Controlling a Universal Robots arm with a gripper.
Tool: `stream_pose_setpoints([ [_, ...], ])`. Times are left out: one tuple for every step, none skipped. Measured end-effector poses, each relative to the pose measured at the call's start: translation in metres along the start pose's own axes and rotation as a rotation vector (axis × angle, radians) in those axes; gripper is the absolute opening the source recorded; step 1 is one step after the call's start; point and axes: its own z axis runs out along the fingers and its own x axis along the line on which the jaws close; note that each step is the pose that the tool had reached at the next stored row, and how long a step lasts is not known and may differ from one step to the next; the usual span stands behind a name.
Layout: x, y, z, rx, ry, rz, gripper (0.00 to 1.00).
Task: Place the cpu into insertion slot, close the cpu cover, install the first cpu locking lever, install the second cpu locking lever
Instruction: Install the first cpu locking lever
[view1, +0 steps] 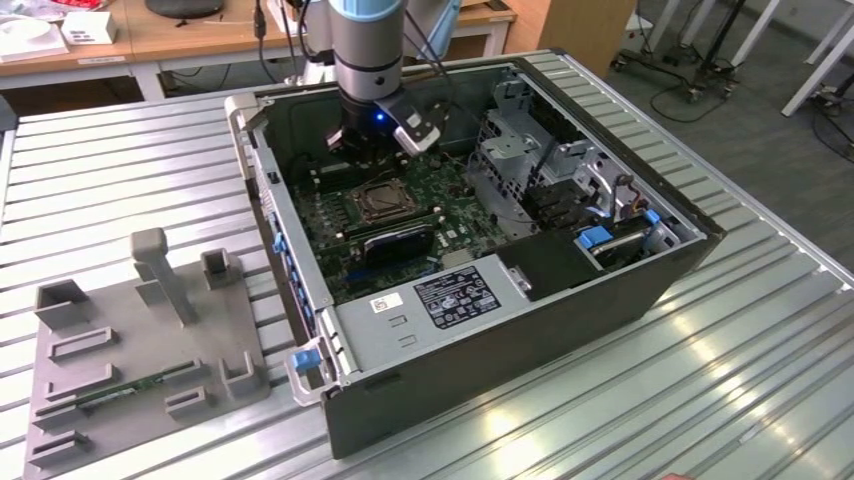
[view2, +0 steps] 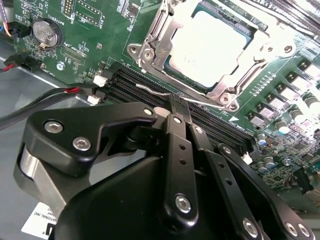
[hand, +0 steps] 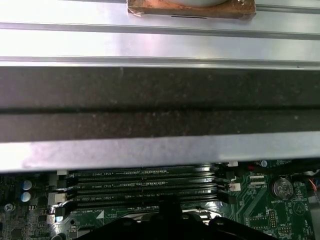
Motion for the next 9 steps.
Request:
stream_pose_setpoints([
  [0.0000,-0.0001,0.0004,0.0000,0.0000,0.000,0.11],
  [0.0001,-0.0002,0.0009,0.0000,0.0000,0.000,0.11],
  [0.0001,-0.0002,0.0012,0.0000,-0.0001,0.000,0.11],
  [0.0001,-0.0003,0.0016,-0.0001,-0.0001,0.000,0.11],
  [0.0002,-0.0004,0.0020,0.0000,-0.0001,0.000,0.11],
  [0.0002,-0.0005,0.0023,0.0001,-0.0001,0.000,0.11],
  [0.0003,-0.0006,0.0027,0.0001,-0.0001,0.000,0.11],
  [0.0003,-0.0006,0.0030,0.0001,-0.0001,0.001,0.11],
  [0.0003,-0.0007,0.0033,0.0001,0.0000,0.001,0.11],
])
